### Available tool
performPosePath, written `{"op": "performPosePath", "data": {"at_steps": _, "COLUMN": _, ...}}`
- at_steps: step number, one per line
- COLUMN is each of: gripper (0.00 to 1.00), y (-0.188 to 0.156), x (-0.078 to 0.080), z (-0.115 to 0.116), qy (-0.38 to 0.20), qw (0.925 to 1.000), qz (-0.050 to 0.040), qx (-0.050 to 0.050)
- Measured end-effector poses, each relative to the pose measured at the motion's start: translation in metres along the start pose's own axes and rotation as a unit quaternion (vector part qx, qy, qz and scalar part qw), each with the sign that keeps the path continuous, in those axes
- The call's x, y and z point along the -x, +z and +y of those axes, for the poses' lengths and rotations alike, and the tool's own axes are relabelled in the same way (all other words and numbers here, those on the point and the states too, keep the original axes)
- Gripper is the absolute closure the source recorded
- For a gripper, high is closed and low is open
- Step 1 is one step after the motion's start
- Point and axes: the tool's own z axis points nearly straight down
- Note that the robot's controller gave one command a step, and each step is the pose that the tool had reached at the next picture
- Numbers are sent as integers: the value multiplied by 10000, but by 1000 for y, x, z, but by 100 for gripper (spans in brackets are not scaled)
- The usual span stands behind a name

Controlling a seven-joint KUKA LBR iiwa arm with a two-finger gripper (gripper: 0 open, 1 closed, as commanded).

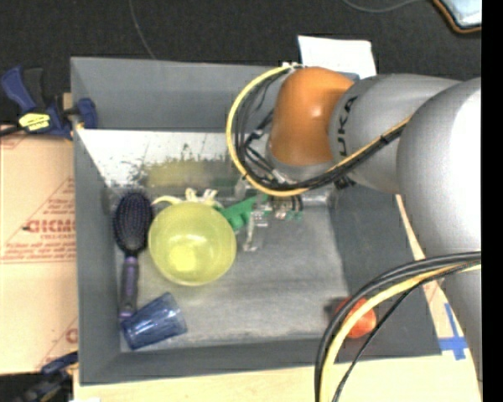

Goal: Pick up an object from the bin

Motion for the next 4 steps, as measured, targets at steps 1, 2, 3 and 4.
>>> {"op": "performPosePath", "data": {"at_steps": 1, "gripper": 0, "y": 30, "x": 4, "z": -3, "qy": 661, "qw": 9978, "qz": -62, "qx": 1}}
{"op": "performPosePath", "data": {"at_steps": 2, "gripper": 100, "y": 30, "x": 2, "z": -12, "qy": 255, "qw": 9997, "qz": -29, "qx": -8}}
{"op": "performPosePath", "data": {"at_steps": 3, "gripper": 100, "y": 30, "x": 2, "z": -12, "qy": 253, "qw": 9997, "qz": -30, "qx": -8}}
{"op": "performPosePath", "data": {"at_steps": 4, "gripper": 100, "y": 23, "x": 2, "z": -13, "qy": 254, "qw": 9997, "qz": -39, "qx": -9}}
